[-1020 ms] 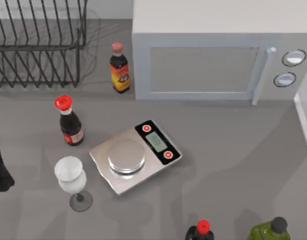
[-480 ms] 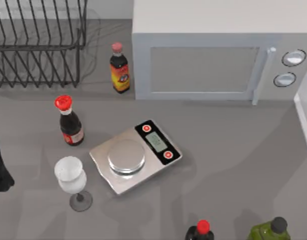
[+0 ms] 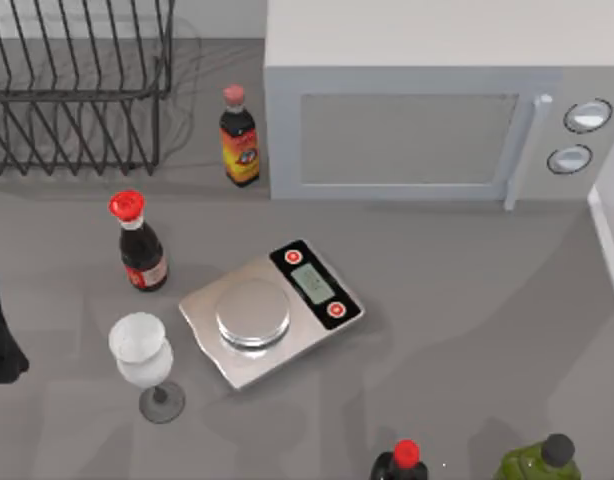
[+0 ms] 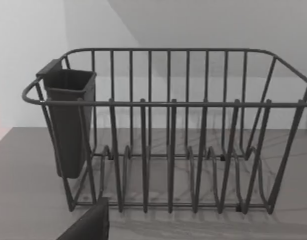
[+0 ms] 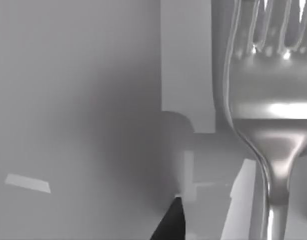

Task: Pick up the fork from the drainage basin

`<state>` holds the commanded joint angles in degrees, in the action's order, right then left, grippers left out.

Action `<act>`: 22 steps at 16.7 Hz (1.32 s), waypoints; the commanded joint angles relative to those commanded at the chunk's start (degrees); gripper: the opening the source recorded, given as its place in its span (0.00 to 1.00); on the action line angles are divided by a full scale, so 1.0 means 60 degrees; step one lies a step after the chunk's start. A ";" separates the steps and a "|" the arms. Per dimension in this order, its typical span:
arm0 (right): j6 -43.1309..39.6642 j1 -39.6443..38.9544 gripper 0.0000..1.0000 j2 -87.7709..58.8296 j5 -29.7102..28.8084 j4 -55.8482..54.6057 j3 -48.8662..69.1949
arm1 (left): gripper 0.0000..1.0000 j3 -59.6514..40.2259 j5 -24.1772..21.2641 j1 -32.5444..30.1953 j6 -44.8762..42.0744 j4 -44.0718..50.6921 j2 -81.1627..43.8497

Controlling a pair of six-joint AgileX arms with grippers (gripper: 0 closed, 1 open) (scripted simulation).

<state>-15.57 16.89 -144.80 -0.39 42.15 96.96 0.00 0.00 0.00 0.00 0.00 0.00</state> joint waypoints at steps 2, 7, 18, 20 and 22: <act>0.0000 0.0000 0.00 0.0000 0.0000 0.0000 0.0000 | 1.00 0.0000 0.0000 0.0000 0.0000 0.0000 0.0000; 0.0000 0.0000 0.00 0.0000 0.0000 0.0000 0.0000 | 1.00 0.0000 0.0000 0.0000 0.0000 0.0000 0.0000; 0.0077 -0.0007 0.00 0.1454 0.0135 0.2981 0.1777 | 1.00 0.0000 0.0000 0.0000 0.0000 0.0000 0.0000; 0.0072 -0.0005 0.00 0.1855 0.0140 0.3944 0.2321 | 1.00 0.0000 0.0000 0.0000 0.0000 0.0000 0.0000; 0.0071 -0.0008 0.00 0.2179 0.0143 0.4504 0.2691 | 1.00 0.0000 0.0000 0.0000 0.0000 0.0000 0.0000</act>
<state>-15.14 16.84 -131.73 0.47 69.18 113.10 0.00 0.00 0.00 0.00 0.00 0.00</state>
